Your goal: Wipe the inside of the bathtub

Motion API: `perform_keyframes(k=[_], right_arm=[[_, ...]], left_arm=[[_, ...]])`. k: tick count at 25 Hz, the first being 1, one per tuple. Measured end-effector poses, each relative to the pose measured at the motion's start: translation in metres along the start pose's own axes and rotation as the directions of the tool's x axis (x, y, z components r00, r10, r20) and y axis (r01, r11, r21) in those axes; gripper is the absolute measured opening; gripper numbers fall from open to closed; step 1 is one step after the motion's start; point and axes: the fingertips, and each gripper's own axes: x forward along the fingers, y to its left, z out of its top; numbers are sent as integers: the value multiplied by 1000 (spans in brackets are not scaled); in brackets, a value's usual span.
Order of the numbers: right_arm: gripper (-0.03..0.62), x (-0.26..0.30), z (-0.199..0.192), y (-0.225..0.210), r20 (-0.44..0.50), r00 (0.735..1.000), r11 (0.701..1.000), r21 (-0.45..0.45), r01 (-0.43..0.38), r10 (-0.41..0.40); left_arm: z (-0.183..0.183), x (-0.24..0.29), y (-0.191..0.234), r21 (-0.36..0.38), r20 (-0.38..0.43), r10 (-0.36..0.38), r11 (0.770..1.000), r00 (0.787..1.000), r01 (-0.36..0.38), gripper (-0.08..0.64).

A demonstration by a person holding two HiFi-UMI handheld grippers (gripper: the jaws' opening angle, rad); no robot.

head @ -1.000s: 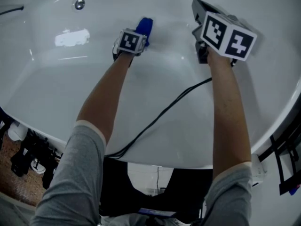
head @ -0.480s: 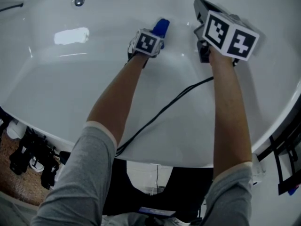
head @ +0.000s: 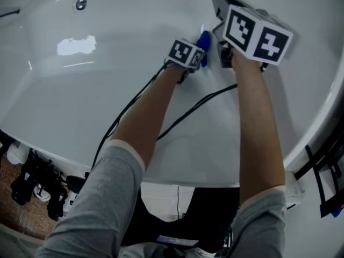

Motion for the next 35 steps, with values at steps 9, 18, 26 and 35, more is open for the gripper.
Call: perform_keyframes(k=[9, 18, 26, 35], right_arm=[[9, -28, 21, 10, 11, 999, 999, 11, 34, -34], [9, -116, 52, 4, 53, 992, 991, 76, 113, -117], [9, -199, 73, -7, 103, 979, 981, 100, 166, -177], [9, -255, 74, -12, 116, 969, 969, 139, 203, -220]], left_arm=[[-8, -19, -52, -37, 18, -126, 991, 992, 127, 112], [8, -65, -129, -38, 30, -234, 971, 972, 235, 115], [24, -92, -184, -24, 40, -267, 963, 963, 268, 118], [46, -121, -227, -12, 54, -280, 960, 958, 281, 118]])
